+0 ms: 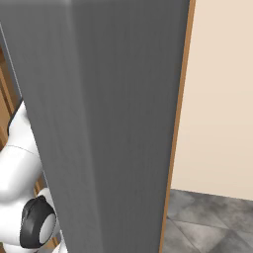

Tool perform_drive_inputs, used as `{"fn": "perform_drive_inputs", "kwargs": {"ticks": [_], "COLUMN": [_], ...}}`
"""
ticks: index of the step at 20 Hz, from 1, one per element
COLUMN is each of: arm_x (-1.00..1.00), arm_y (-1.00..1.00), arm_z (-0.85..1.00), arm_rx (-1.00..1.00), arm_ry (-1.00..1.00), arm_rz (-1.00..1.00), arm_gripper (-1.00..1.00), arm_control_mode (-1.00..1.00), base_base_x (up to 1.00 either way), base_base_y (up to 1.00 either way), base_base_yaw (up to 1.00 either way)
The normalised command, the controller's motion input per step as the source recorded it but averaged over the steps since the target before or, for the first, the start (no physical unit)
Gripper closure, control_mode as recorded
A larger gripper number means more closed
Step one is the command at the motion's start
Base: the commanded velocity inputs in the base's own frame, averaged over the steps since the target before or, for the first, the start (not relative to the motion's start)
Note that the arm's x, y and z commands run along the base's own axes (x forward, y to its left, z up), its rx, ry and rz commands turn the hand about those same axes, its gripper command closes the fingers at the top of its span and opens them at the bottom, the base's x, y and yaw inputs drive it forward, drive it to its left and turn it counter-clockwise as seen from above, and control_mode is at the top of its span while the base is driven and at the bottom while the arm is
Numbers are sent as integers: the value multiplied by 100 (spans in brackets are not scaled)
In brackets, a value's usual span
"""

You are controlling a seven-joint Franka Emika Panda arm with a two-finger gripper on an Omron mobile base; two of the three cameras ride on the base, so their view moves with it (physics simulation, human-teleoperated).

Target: Place the cold items (carrot and eggplant) from the fridge in one tupperware on the dining counter. Place the warm items (kebab skewer and hot dog) in the stove area in another tupperware.

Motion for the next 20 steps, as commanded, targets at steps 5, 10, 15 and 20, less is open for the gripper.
{"fn": "perform_drive_inputs", "kwargs": {"ticks": [5, 10, 15, 20], "arm_x": [7, -2, 0, 17], "arm_y": [0, 0, 0, 0], "arm_z": [-20, -27, -39, -44], "arm_rx": [0, -3, -8, -2], "arm_ry": [3, 1, 1, 16], "arm_rz": [-1, 0, 0, -1], "arm_gripper": [-100, -100, -100, -100], "arm_control_mode": [-100, -100, -100, -100], "base_base_x": [0, 0, 0, 0], "base_base_y": [0, 0, 0, 0], "base_base_yaw": [0, 0, 0, 0]}}
